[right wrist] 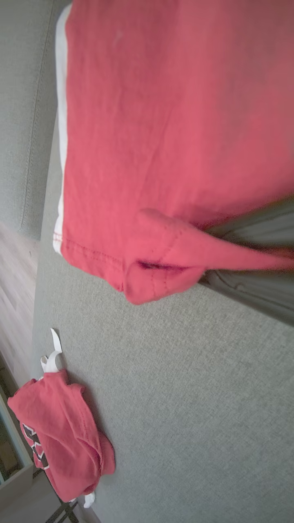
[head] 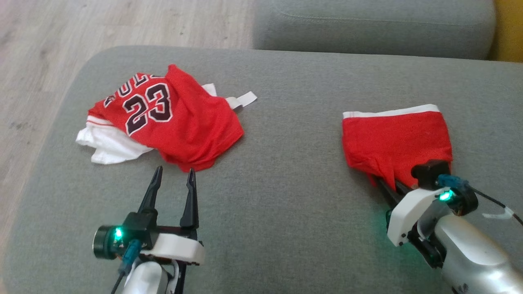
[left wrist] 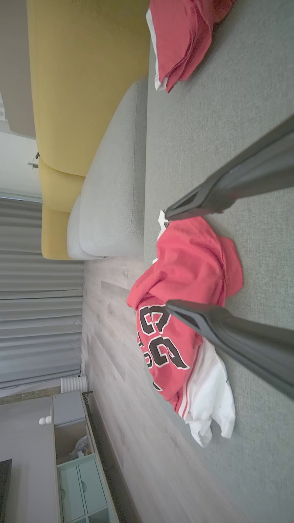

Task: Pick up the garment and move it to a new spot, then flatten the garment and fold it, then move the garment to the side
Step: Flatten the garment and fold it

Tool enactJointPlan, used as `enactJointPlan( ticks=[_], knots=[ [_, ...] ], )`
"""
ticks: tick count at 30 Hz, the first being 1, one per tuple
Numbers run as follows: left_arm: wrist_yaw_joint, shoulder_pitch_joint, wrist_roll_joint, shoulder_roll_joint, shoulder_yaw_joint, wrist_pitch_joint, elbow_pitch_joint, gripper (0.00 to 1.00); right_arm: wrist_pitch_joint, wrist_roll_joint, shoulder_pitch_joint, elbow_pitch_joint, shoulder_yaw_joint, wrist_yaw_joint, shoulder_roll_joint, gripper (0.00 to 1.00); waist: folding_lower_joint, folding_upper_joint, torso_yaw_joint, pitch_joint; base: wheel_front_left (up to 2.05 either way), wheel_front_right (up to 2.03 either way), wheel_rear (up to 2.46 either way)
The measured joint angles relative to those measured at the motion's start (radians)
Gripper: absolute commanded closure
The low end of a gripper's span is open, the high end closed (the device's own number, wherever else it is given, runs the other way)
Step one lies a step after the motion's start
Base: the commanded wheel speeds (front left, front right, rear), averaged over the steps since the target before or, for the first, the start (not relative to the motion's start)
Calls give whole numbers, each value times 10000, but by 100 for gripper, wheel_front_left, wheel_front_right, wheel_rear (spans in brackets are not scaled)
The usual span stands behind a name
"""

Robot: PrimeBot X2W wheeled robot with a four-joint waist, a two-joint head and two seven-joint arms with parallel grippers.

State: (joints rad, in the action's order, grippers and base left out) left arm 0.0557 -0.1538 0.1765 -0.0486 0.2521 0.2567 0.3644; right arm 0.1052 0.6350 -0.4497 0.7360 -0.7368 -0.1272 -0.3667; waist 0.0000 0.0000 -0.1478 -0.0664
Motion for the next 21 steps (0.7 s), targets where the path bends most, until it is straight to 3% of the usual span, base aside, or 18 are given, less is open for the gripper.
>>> enactJointPlan(
  ticks=[6, 11, 14, 17, 21],
  knots=[
    [-2, -1, -2, -10, -10, 0, 6, 0, 291, 288, 0, 54, -56, 0, -6, 0, 0, 0, 302, 150, 0, 0, 0],
    [-2, 0, 0, -13, -123, 0, -44, 0, 1160, 585, -2, 88, 1143, 0, -35, 0, 0, 0, 628, 340, 0, 0, 0],
    [19, 2, 0, -12, -186, 0, -178, 0, 1398, 165, -2, 136, 2451, 0, 0, 0, 0, 0, 834, 434, 0, 0, 0],
    [155, 23, -2, -13, -270, 0, -242, 0, 1427, -1035, 146, -548, 4564, 0, 347, 0, 0, 0, 1076, 447, 0, 0, 0],
    [207, 127, -17, -12, -293, 0, -297, 0, 1459, -3045, 1224, -2401, 6709, 0, 1766, 0, 0, 0, 1355, 337, 0, 0, 0]
  ],
)
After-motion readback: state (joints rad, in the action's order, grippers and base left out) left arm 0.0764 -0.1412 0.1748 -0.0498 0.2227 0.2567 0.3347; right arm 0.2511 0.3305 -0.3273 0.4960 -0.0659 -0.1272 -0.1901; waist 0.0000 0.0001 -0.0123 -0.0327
